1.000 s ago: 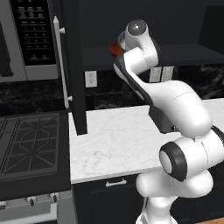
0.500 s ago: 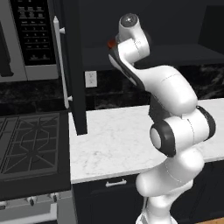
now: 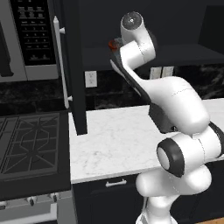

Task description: Pick up the bowls on the counter and stack them on top of one another in the open cabinet. Place the smaller bowl on top of the larger bowl.

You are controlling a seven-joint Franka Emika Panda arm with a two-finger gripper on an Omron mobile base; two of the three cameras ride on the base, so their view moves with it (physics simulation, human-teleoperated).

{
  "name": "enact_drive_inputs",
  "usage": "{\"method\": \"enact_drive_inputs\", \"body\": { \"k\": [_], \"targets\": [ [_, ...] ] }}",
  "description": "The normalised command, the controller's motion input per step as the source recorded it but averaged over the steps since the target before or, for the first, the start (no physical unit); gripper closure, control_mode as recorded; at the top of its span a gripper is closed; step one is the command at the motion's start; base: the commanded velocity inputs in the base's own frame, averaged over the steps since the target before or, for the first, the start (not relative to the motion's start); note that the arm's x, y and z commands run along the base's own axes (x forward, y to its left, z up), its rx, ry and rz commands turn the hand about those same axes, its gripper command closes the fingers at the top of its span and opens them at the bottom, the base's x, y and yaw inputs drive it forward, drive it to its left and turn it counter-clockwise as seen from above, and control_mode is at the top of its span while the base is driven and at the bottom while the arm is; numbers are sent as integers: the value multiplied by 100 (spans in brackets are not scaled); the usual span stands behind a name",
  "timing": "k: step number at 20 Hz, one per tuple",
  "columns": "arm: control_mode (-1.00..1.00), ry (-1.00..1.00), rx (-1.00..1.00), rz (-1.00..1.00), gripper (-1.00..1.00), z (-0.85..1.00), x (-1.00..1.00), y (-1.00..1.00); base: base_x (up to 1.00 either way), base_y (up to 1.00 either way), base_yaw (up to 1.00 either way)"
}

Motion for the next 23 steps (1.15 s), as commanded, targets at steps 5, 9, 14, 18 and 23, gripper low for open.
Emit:
{"method": "enact_drive_inputs", "body": {
  "k": [5, 9, 14, 18, 23],
  "targets": [
    [-100, -26, 2, 0, -100, -40, -100, -9, 0, 0, 0],
    [-100, -14, 0, -2, -100, -90, -100, -20, 0, 0, 0],
    [-100, -4, -2, -5, -100, -100, -100, -33, 0, 0, 0],
    [-100, -3, -4, -7, -100, -100, -100, -60, 0, 0, 0],
    [-100, -3, 0, 1, -100, -12, -20, -9, 0, 0, 0]
  ]
}}
